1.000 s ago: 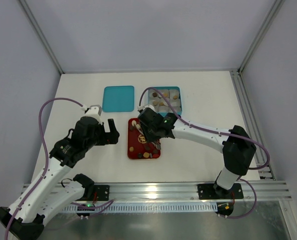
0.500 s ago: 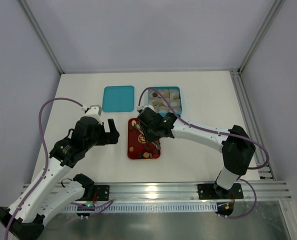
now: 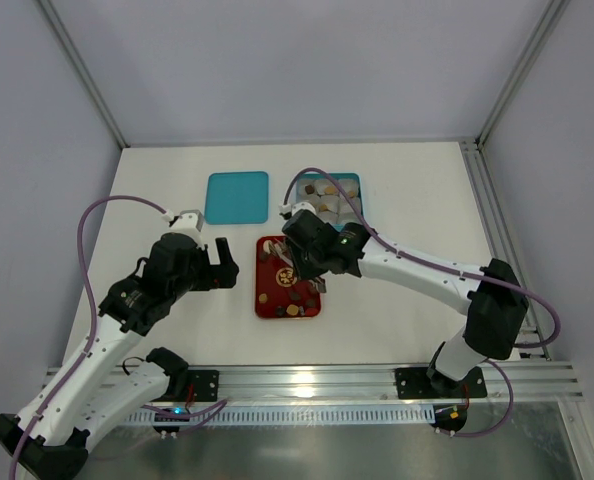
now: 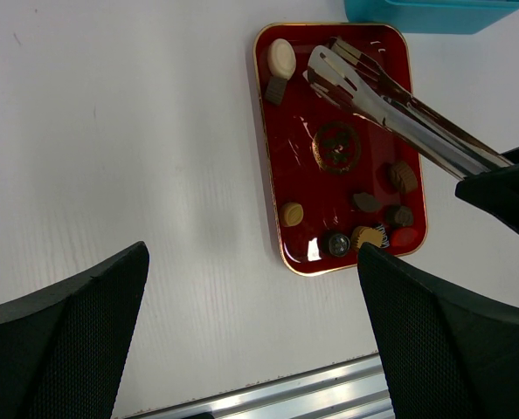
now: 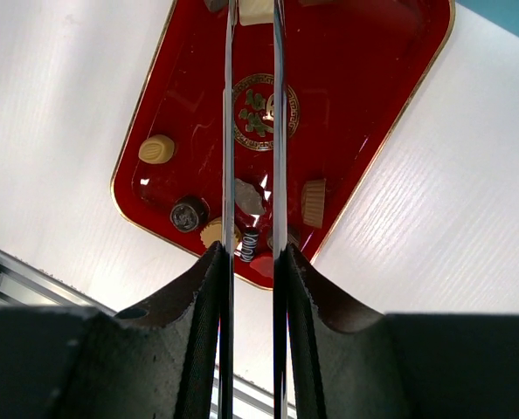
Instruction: Pack the chocolate
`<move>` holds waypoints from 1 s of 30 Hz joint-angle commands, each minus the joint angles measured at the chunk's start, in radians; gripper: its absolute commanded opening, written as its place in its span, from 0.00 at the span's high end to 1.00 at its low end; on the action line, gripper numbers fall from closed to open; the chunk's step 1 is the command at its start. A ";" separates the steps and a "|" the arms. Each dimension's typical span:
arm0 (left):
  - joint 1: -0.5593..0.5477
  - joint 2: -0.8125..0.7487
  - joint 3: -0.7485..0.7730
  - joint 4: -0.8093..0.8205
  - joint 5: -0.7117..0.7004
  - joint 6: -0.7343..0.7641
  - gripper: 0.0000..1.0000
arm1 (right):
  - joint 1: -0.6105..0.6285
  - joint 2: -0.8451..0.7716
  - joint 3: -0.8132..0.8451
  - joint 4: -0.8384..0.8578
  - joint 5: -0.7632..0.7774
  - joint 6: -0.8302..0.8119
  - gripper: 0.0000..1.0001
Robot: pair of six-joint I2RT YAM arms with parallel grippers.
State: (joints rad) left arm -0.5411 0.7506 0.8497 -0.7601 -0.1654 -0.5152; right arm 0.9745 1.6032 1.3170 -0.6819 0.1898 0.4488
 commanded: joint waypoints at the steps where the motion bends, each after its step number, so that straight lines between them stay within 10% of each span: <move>1: -0.003 -0.010 0.002 0.012 -0.013 0.004 0.00 | 0.006 -0.066 0.019 0.008 0.031 0.008 0.69; 30: -0.003 -0.007 0.002 0.013 -0.013 0.004 0.00 | -0.457 -0.065 0.059 0.008 -0.012 -0.096 0.69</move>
State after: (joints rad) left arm -0.5411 0.7506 0.8497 -0.7601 -0.1654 -0.5152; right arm 0.5407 1.5070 1.3373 -0.7120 0.1879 0.3752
